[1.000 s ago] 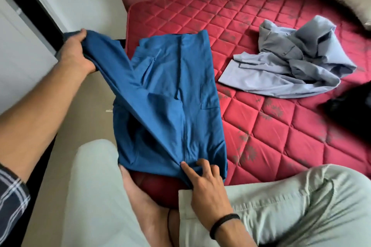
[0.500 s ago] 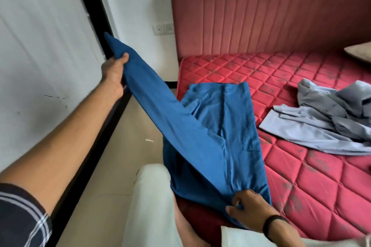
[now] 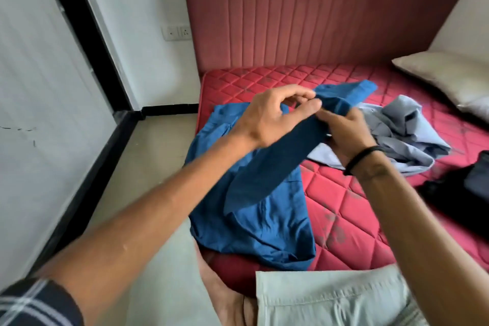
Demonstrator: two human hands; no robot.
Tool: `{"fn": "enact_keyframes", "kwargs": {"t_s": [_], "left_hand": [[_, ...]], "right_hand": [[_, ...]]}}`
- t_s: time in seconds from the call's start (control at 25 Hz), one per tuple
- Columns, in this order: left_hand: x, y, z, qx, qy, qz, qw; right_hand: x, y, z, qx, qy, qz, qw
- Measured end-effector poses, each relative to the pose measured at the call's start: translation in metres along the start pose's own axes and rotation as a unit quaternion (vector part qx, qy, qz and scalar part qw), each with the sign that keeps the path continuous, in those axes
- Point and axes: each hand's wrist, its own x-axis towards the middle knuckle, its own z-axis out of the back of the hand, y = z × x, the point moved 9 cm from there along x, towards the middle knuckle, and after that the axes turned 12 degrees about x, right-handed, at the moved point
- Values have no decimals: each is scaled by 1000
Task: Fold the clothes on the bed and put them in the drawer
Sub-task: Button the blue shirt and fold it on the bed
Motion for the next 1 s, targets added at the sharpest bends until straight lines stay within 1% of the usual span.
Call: {"fn": "enact_keyframes", "kwargs": {"t_s": [0.04,0.08,0.12,0.16,0.2,0.24,0.28,0.36,0.4,0.44,0.52,0.6,0.72,0.8,0.88,1.0], "left_hand": [[-16,6,-4,74,-56,-19,996],[-36,23,-20,140,-53,-13,989],[-60,48,-46,208,10,24,978],[-87,82,-78,279,103,76,952],[-116,112,-107,340,192,118,913],[-141,134,-128,377,251,139,881],[-158,148,-141,387,272,149,868],[-167,157,-147,373,257,146,879],[-168,160,-148,362,251,144,886],[-167,162,-148,346,249,147,893],[-169,171,-148,295,260,170,904],[-176,181,-147,217,273,211,913],[-183,196,-139,95,263,258,925],[-184,204,-134,58,271,275,921],[-181,210,-131,53,290,286,912],[-182,223,-132,96,318,309,891]], "right_hand": [[-5,7,34,20,-51,11,998],[-10,13,67,27,-89,22,995],[-19,22,93,17,-108,30,994],[-22,26,119,-1,-124,36,992],[-28,35,140,-20,-138,40,989],[-32,43,157,-47,-160,51,985],[-35,52,170,-81,-182,63,978],[-39,70,176,-162,-225,94,956],[-39,75,172,-185,-248,106,945],[-37,77,164,-185,-263,115,940],[-22,70,141,-162,-280,130,937],[9,51,117,-101,-286,131,944],[71,15,67,-29,-264,107,958],[114,-14,31,4,-247,73,966],[157,-47,3,12,-233,48,971],[210,-108,-17,-22,-231,14,973]]}}
